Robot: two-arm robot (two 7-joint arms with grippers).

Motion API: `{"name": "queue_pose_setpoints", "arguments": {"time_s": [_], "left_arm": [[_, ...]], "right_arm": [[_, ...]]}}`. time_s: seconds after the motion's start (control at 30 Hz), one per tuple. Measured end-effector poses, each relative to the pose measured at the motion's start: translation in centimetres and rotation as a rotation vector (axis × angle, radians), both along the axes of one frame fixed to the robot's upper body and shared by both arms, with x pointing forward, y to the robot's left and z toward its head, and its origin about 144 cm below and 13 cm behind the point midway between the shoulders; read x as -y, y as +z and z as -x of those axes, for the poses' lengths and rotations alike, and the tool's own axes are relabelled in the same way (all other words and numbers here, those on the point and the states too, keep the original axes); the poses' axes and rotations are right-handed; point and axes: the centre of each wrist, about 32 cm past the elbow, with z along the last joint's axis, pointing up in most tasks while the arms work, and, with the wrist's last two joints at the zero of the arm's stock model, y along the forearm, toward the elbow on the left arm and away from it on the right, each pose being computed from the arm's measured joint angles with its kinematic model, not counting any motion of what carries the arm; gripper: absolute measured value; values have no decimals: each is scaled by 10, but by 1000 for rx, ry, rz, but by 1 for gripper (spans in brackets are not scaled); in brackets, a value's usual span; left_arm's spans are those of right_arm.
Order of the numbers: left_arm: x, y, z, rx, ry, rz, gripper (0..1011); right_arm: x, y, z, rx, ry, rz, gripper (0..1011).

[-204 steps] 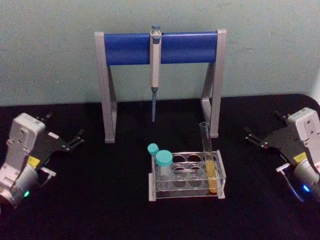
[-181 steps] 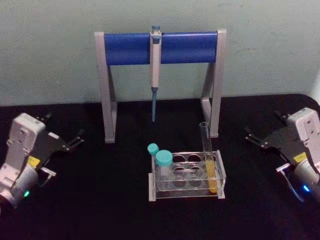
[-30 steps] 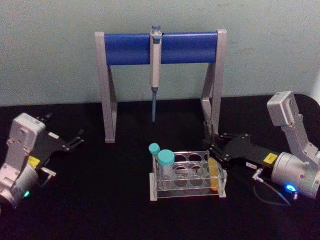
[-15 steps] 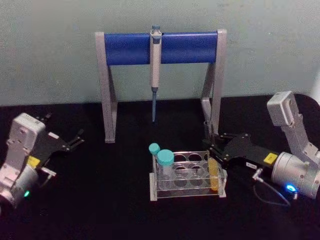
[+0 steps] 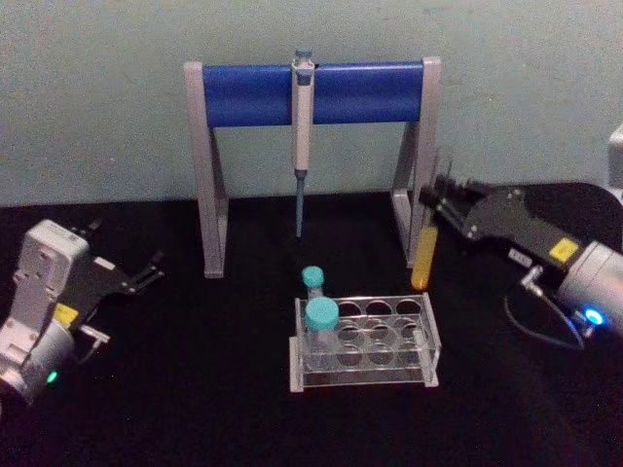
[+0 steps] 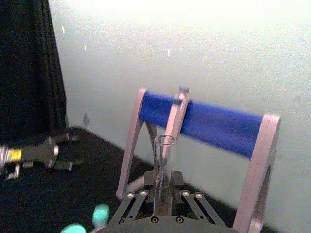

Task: Pick up the test tube from the test tube rack, shake it, then place it back into the test tube rack.

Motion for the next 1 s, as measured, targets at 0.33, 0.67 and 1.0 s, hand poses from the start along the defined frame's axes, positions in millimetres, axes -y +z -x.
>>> {"name": "queue_pose_setpoints", "arguments": {"time_s": [0.33, 0.67, 1.0], "left_arm": [[0, 0, 0, 0, 0, 0, 1001], [0, 0, 0, 0, 0, 0, 1001], [0, 0, 0, 0, 0, 0, 1002]], "right_arm": [[-2, 9, -7, 41, 7, -43, 232], [0, 14, -11, 63, -2, -69, 232], [-6, 14, -19, 76, -2, -85, 232]]}}
